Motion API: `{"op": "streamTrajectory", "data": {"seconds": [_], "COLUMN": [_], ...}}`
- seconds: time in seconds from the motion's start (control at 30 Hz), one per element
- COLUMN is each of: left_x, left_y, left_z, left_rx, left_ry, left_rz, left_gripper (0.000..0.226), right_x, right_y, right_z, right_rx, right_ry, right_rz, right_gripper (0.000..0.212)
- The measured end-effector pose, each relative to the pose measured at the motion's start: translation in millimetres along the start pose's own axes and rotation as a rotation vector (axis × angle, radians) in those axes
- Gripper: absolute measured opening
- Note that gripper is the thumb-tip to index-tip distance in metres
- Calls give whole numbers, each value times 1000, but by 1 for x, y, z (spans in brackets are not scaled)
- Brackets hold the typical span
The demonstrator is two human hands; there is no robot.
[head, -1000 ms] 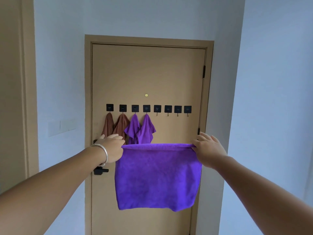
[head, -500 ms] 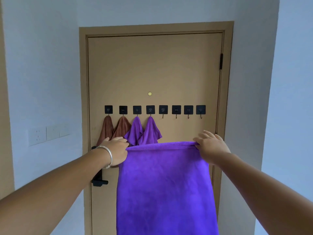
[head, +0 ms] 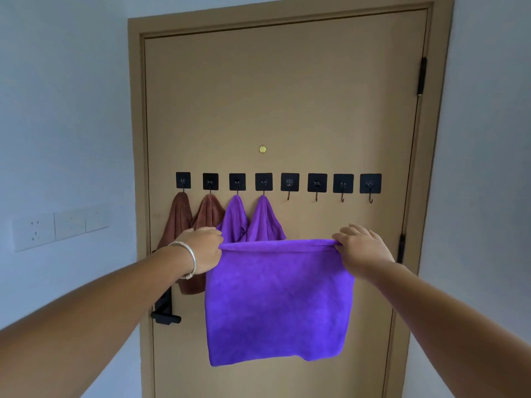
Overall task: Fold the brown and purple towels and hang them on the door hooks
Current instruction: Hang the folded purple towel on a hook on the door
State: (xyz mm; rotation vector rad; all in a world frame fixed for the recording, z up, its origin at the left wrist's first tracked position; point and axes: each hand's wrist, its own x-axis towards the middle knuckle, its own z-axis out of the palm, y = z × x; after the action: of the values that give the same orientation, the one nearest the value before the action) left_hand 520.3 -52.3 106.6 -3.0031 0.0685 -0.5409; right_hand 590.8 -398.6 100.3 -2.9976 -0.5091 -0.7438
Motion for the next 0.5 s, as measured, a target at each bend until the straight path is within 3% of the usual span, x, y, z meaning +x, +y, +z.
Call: {"op": "streamTrajectory", "data": {"seconds": [0.3,0.5], "left_x": [103,171], "left_y": [-28,-44], "left_z": [24,40], "left_rx": [-110,-338], "left_ry": [66,163], "left_rz": [56,168], "left_gripper": [38,62], "right_x": [79,136], "right_y": [-4,-10], "right_z": [23,34], "right_rx": [-6,245], "right_ry": [52,208], "right_rz": [104,265], "right_gripper": [38,33]}}
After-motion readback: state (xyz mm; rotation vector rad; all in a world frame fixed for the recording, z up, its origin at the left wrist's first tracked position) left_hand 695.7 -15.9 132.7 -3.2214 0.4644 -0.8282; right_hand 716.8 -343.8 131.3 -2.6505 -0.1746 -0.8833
